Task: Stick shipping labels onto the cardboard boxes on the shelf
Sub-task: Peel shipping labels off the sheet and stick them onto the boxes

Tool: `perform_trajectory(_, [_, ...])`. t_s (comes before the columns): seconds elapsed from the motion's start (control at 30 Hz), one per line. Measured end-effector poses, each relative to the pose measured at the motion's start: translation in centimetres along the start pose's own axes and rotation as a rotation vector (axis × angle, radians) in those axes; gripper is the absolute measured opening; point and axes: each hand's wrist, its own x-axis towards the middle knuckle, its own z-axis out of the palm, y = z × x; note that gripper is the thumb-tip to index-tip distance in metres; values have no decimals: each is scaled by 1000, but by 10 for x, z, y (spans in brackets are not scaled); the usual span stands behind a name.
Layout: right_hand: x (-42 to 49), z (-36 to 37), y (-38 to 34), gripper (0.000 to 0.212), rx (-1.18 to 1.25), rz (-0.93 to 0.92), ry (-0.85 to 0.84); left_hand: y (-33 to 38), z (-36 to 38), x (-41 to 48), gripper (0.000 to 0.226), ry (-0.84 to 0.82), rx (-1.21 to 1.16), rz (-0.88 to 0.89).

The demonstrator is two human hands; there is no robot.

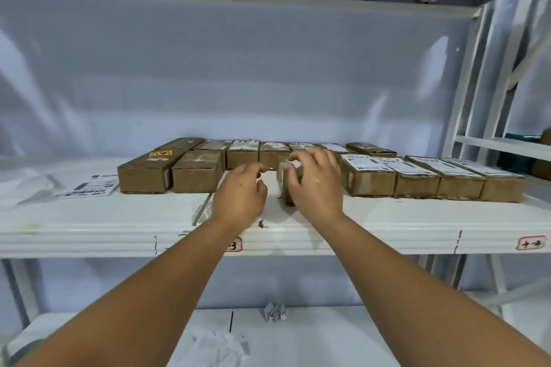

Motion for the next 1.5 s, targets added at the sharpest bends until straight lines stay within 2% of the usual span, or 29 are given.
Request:
perform_trajectory(0.07, [4, 6, -23, 21, -5, -125, -152, -9, -11, 0, 30, 24, 175, 78])
perform_trajectory(0.13, [8, 13, -45, 20, 17, -146, -350, -17, -25, 0, 27, 40, 313, 124])
perform_trajectory(0.2, [12, 21, -65, 21, 58, -123, -443, -29, -41, 1, 27, 69, 394, 131])
perform_trajectory(0.33, [15, 39, -100, 21, 192, -85, -533, -67, -77, 0, 19, 230, 360, 6])
perform_trajectory(0.43, [11, 55, -123, 22, 199, -146, -676, -115, -102, -1, 21, 297, 309, -225])
perform_trajectory(0.53, [3, 74, -142, 23, 242, -182, -783, -159, -119, -4, 25, 224, 275, -430])
perform_trajectory(0.67, [-5, 100, -167, 26, 308, -214, -909, -189, -123, 3, 56, -67, 451, -522])
perform_trajectory(0.77, [-11, 118, -172, 24, 334, -167, -921, -203, -121, 9, 46, -142, 491, -582])
perform_trajectory(0.9, [-8, 126, -162, 13, 607, 193, -921, -196, -119, 7, 35, -82, 519, -550])
perform_trajectory(0.97, [-6, 126, -159, 14, 700, 299, -895, -189, -120, 4, 30, -30, 591, -505])
perform_trajectory(1.13, [-9, 126, -161, 21, 656, 301, -863, -187, -120, 1, 21, -6, 713, -428])
perform_trajectory(1.27, [-9, 124, -161, 24, 641, 314, -840, -183, -121, -3, 13, 61, 667, -385])
perform_trajectory(1.37, [-10, 123, -160, 26, 631, 314, -835, -181, -124, -8, 19, 169, 605, -395])
perform_trajectory(1.5, [-9, 125, -159, 28, 625, 333, -831, -174, -128, -14, 32, 398, 461, -520])
